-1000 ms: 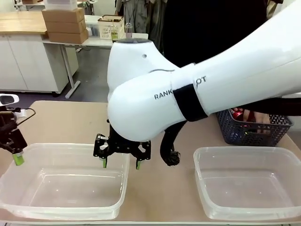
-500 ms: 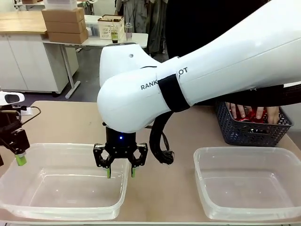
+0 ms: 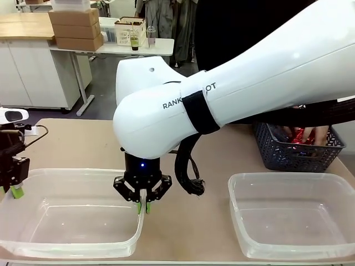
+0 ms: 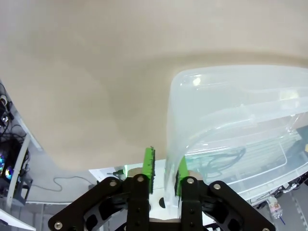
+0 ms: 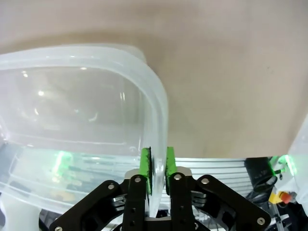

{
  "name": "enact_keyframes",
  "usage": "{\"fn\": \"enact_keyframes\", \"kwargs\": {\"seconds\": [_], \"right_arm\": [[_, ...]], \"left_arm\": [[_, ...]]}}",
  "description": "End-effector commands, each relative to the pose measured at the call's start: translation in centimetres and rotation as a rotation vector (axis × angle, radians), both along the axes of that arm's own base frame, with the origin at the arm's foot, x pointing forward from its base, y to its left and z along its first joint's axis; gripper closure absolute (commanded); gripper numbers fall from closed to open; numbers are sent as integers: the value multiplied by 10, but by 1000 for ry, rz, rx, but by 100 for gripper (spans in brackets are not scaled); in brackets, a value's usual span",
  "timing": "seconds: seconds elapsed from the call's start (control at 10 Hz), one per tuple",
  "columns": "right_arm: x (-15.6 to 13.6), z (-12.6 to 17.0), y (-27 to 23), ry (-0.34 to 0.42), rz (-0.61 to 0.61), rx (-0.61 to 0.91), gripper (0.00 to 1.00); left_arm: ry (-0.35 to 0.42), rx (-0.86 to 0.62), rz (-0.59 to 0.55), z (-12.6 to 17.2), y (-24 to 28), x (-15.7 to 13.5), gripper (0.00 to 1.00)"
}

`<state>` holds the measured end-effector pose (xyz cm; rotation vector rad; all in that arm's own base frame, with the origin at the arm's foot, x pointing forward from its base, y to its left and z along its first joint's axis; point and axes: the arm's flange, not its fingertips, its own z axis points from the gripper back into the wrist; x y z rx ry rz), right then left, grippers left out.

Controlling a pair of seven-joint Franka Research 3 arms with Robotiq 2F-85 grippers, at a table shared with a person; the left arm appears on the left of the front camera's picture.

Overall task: Sort the waste into each basket.
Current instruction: Pick up the Organizing box on the left side of the table and lift it.

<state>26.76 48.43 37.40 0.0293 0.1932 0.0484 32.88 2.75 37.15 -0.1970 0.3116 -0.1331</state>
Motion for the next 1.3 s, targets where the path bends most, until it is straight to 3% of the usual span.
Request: {"fn": "enact_keyframes", "kwargs": {"seconds": [0.0, 0.2, 0.3, 0.6, 0.9, 1.1, 1.2], "right_arm": [[-4, 5, -5, -11, -5, -8, 100], [-5, 8, -11, -11, -11, -13, 100], [-7, 14, -18, -23, -12, -24, 100], [-24, 58, -59, -73, -25, -69, 100], [-51, 96, -97, -82, -82, -103, 100], [-62, 95, -119, -76, -127, 1, 100], [-59, 115, -83, -98, -81, -45, 100]], "left_arm": [[-41, -8, -14, -48, -9, -79, 100], [-53, -34, -4, -37, -8, -80, 100], [2, -81, -29, -23, -10, -83, 100], [-27, -150, -98, 62, -34, -88, 100], [-173, -184, -132, 150, -72, -74, 100], [-236, -222, -101, 173, -96, -46, 100], [-182, -168, -131, 149, -79, -81, 100]]}}
